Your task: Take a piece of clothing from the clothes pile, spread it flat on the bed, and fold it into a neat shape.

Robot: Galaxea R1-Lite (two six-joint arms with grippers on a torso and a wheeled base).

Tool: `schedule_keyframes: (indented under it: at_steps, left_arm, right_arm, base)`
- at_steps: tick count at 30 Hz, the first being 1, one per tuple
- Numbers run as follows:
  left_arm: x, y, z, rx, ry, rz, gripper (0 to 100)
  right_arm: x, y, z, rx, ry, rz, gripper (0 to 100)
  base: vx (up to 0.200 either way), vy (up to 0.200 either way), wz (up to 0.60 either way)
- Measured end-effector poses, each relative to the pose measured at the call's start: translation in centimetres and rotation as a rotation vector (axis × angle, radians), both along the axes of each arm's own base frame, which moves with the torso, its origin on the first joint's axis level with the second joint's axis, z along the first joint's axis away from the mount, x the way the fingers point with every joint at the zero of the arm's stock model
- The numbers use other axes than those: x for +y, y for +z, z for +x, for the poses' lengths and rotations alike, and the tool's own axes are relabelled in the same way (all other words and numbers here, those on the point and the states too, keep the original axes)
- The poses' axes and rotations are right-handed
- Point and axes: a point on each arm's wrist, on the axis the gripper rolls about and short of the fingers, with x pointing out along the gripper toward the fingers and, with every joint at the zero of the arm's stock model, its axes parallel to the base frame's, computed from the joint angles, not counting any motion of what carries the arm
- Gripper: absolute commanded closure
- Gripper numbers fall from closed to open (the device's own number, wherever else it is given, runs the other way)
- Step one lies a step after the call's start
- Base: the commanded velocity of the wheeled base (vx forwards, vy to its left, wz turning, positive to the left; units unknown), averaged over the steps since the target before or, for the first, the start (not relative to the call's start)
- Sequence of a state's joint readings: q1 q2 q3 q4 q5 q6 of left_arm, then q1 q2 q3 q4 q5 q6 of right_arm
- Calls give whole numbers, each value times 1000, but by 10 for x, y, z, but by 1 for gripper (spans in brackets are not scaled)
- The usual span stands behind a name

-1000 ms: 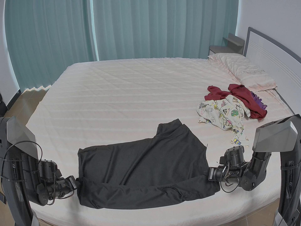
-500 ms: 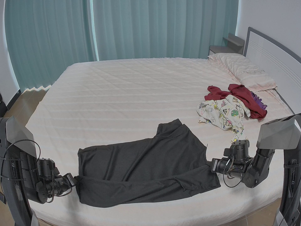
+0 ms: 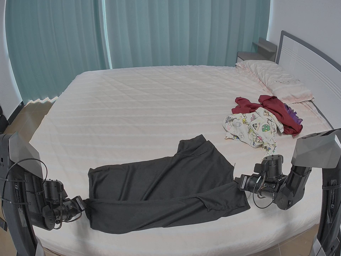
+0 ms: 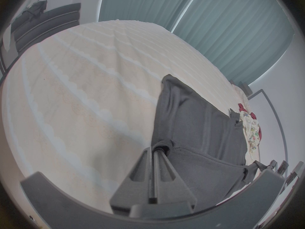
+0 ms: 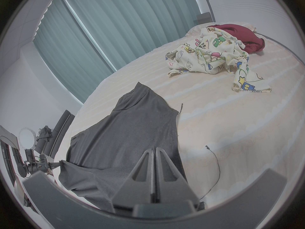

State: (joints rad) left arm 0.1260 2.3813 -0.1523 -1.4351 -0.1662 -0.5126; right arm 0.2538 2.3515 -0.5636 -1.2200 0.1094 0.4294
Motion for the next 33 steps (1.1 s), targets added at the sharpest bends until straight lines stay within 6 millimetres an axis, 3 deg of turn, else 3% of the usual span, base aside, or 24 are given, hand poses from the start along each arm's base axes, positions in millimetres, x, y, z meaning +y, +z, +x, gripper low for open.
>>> schedule_keyframes:
  at_steps: [13,33]
  left_arm:
    - [0,-4,7,-15,44,30,100]
    - [-9,-24,14,-19,59,174,100]
  right_arm:
    - [-3,-12,2,24,-20,-15,100]
    - [8,-33,21,7,-36,-38,100]
  base:
    - [0,0,0]
    - [0,0,0]
